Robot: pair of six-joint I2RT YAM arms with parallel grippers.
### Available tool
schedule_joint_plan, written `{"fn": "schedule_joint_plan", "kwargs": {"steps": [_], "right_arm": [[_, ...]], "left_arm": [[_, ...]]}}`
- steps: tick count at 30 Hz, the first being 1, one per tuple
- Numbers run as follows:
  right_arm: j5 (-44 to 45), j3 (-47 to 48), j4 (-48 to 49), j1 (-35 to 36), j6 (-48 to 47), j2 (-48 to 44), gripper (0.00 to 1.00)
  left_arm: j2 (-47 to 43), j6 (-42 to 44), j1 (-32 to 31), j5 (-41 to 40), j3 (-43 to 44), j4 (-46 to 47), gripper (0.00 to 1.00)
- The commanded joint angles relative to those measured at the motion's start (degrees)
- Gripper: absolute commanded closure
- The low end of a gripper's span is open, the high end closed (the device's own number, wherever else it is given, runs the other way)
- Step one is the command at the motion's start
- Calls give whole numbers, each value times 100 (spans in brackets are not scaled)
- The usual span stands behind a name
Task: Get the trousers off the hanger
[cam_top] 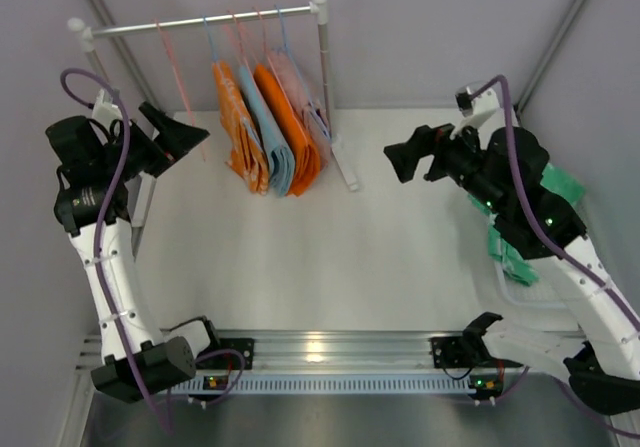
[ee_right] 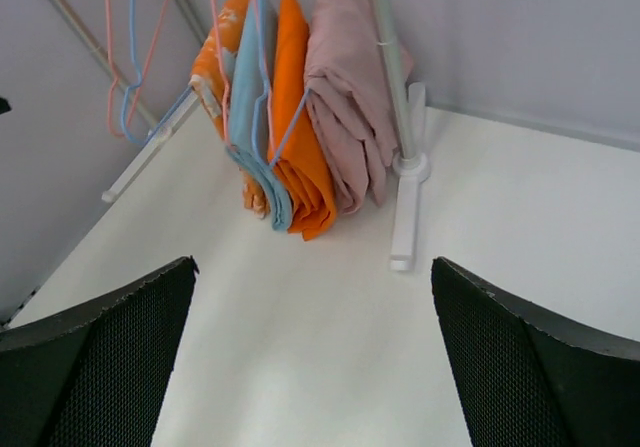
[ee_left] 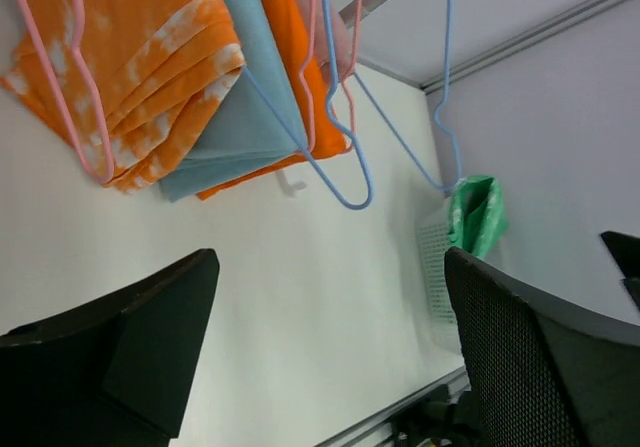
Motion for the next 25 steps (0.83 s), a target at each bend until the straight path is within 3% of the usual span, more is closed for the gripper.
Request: {"fn": "schedule_joint_plan", "kwargs": {"steps": [1, 6, 9, 13, 25], "right_arm": [[139, -309, 252, -446, -170, -786, 1], [227, -1205, 120, -1413, -257, -1754, 1], [96, -1776, 138, -2063, -336, -2387, 0], [-264, -2523, 51, -3064, -293, -3344, 0], [-617, -2771, -293, -3462, -231, -3778, 0]], "left_arm": [[13, 2063, 41, -484, 520, -1725, 1], [-591, 3929, 32, -1090, 426, -2554, 1], [-1215, 4441, 32, -1381, 189, -2651, 1], [-1883, 4786, 32, -1452, -145, -2748, 1], [-2307, 5015, 33, -1839, -418, -2634, 1]]}}
